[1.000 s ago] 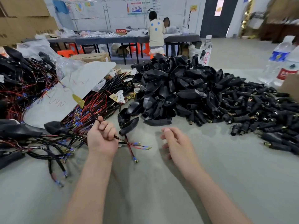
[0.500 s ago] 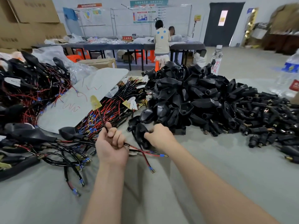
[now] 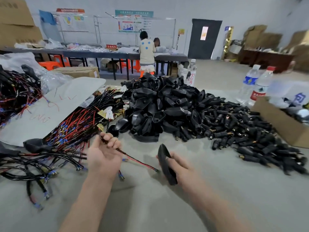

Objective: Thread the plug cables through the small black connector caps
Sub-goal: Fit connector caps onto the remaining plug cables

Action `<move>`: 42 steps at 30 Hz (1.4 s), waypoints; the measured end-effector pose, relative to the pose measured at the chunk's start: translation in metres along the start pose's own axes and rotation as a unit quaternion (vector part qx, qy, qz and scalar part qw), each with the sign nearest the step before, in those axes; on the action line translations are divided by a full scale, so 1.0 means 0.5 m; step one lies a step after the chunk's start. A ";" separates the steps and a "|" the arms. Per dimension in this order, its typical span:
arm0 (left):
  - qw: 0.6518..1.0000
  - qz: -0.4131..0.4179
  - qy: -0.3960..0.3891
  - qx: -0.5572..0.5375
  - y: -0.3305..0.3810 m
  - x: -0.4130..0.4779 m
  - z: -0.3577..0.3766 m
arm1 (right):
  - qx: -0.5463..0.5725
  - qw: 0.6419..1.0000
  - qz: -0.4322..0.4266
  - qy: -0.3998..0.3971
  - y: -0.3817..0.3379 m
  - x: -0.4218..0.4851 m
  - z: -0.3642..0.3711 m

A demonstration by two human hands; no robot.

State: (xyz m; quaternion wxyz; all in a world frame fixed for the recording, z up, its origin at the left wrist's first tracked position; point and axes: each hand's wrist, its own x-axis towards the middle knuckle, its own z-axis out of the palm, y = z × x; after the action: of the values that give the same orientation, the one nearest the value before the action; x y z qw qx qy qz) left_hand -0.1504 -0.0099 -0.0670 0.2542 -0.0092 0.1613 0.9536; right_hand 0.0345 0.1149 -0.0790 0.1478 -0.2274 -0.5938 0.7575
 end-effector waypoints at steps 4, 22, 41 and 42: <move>1.000 -0.004 -0.005 0.022 -0.032 -0.011 0.014 | -0.156 0.982 -0.079 -0.066 0.004 -0.013 -0.005; 0.989 -0.028 -0.017 0.145 -0.039 -0.008 0.021 | -0.383 0.903 -0.192 -0.027 0.024 0.018 -0.014; 0.792 -0.025 -0.225 0.567 -0.127 -0.072 0.015 | 0.124 0.991 -0.017 -0.056 -0.020 0.017 -0.048; 0.801 -0.014 -0.219 0.557 -0.127 -0.070 0.014 | 0.127 0.990 -0.012 -0.054 -0.019 0.018 -0.050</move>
State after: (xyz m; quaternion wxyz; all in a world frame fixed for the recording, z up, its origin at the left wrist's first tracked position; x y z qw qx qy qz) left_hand -0.0882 0.0275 -0.0759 0.2578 0.3403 0.6045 0.6725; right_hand 0.0397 0.1427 -0.0760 0.1529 -0.1585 -0.5027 0.8359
